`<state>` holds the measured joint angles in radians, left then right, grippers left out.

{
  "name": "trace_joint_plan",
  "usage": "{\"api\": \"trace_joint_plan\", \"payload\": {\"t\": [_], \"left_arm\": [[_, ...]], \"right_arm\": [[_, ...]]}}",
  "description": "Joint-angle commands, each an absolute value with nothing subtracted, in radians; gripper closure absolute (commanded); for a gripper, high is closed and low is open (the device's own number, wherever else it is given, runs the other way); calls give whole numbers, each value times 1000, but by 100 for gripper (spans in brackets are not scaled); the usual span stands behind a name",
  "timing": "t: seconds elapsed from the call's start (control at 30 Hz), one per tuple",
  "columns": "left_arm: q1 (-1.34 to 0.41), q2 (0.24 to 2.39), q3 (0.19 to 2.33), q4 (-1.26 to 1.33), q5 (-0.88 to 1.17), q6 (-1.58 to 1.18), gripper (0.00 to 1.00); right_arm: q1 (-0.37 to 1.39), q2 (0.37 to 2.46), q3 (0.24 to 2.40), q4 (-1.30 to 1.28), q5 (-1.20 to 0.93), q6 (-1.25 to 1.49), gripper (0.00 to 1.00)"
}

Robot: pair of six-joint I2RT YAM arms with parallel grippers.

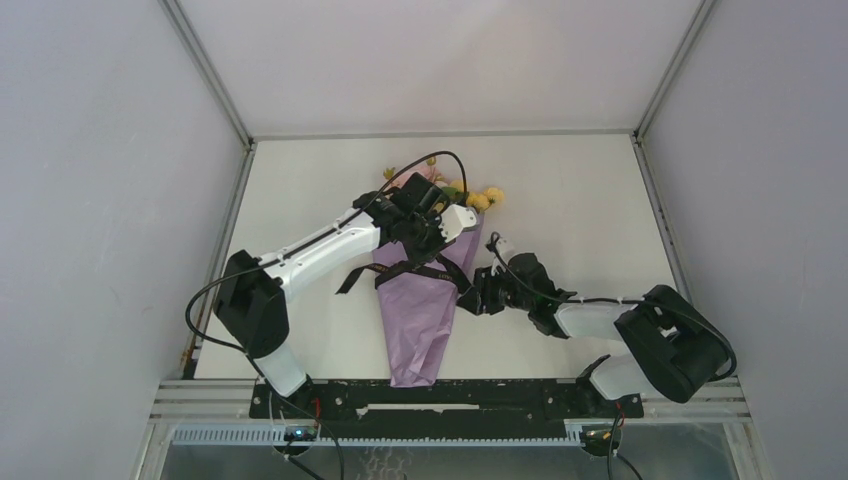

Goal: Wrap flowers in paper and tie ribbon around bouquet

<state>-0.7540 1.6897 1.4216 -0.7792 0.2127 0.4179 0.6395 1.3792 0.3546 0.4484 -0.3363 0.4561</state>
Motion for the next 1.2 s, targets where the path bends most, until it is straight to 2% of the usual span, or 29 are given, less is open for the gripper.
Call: {"api": "trace_joint_plan", "payload": {"t": [0.0,0.47,0.57,0.7,0.9,1.17], "left_arm": [[-749,1695,1465,-762,224,412,100],[-749,1678,1483,-801,159,427,100],[-749,1662,1536,-908,204,410,100],[-749,1636,1494,-937,286,415,100],[-746,1638,1478,-888,232,393,100],[-743,1644,1504,-855,205,331,100]], "right_arm": [[591,1409,367,546,-317,468,48],[446,1345,434,508,-365,351,44],[433,1366,482,467,-465,277,46],[433,1386,539,380,-522,202,50],[415,1377,580,339,-520,210,51],[407,1169,594,142,-535,118,51]]}}
